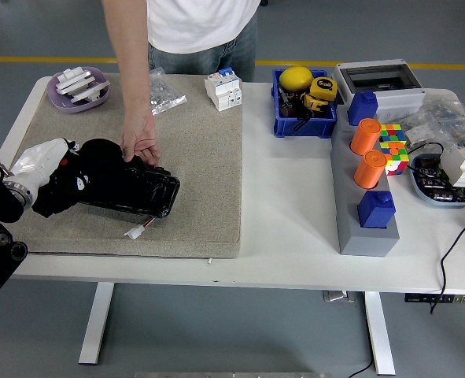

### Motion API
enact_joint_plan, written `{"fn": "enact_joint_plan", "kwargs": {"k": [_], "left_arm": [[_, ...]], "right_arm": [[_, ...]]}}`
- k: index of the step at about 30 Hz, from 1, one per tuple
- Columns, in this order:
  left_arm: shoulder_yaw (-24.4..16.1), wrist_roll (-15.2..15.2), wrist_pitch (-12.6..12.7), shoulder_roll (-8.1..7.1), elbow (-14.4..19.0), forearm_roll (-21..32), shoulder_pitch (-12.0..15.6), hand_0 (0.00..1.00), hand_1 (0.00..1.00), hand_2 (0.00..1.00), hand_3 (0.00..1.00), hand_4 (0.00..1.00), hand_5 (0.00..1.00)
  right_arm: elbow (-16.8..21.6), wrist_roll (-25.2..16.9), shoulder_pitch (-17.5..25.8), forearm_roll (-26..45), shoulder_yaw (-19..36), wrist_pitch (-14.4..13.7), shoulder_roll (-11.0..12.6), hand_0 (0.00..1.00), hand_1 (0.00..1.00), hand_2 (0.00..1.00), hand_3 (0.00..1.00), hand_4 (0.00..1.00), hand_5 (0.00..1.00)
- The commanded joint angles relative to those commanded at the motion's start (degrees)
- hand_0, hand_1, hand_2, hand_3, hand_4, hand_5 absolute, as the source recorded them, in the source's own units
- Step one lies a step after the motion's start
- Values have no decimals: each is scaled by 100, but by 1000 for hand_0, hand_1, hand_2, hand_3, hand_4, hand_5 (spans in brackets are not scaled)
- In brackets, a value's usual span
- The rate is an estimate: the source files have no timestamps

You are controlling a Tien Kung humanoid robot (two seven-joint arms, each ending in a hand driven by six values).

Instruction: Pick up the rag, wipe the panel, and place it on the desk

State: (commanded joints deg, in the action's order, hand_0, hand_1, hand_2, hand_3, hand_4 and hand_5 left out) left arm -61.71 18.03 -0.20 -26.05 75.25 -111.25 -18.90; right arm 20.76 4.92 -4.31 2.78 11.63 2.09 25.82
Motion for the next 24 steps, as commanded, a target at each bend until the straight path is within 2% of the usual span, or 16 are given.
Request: {"fn": "enact_joint_plan", "kwargs": {"k": [7,12,24], "left_arm": [[457,175,-14,18,430,22,-109,288,218,555,457,183,2],[940,242,-27,72,683,12,-241,288,218,556,458,188,2],[1385,302,-32,193,798,-16,-467,281,216,553,456,185,2]], "right_arm": [[-2,3,-5,-10,-8,2,15,727,699,698,679,998,537],[-5,5,-12,-6,-17,3,24,726,700,698,679,998,537],[-8,11,-26,23,-49,8,21,726,700,698,678,998,536]]}}
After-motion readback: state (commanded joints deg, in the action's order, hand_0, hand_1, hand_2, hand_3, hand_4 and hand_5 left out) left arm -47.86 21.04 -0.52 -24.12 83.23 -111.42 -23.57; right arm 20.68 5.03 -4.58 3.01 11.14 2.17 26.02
